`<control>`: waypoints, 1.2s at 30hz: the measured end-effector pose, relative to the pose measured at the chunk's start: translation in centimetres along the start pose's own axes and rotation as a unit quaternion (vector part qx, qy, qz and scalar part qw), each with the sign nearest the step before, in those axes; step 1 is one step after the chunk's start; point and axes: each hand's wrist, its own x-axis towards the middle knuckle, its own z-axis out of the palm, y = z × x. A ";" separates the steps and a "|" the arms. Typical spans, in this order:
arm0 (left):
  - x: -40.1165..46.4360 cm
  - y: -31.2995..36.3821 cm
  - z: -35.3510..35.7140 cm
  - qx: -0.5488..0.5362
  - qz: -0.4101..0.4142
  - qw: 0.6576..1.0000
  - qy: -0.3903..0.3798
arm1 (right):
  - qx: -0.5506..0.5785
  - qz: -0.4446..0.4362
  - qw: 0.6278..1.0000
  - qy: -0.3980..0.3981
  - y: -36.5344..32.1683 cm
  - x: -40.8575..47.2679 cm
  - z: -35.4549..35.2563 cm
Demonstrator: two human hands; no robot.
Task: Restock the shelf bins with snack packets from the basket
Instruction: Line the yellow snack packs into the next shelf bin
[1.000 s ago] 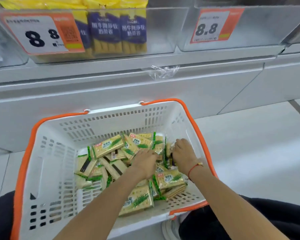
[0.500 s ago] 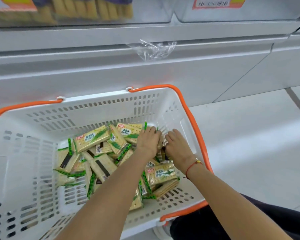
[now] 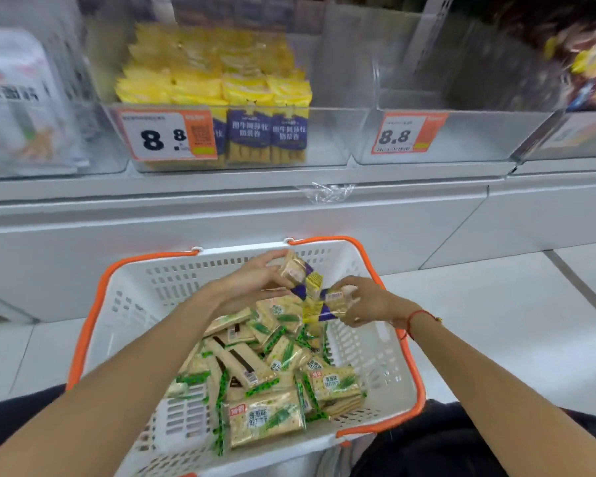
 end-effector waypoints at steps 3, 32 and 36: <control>-2.9 3.9 -1.1 -0.056 0.036 0.998 0.002 | 0.196 -0.031 0.980 -0.007 -4.5 -2.0 -1.5; -16.7 20.0 -6.6 -0.220 0.278 0.929 0.107 | 0.504 -0.189 0.843 0.016 -24.8 -6.3 -4.0; -16.7 20.3 -5.9 -0.214 0.260 0.937 0.096 | 0.509 -0.151 0.847 0.003 -24.9 -6.2 -3.7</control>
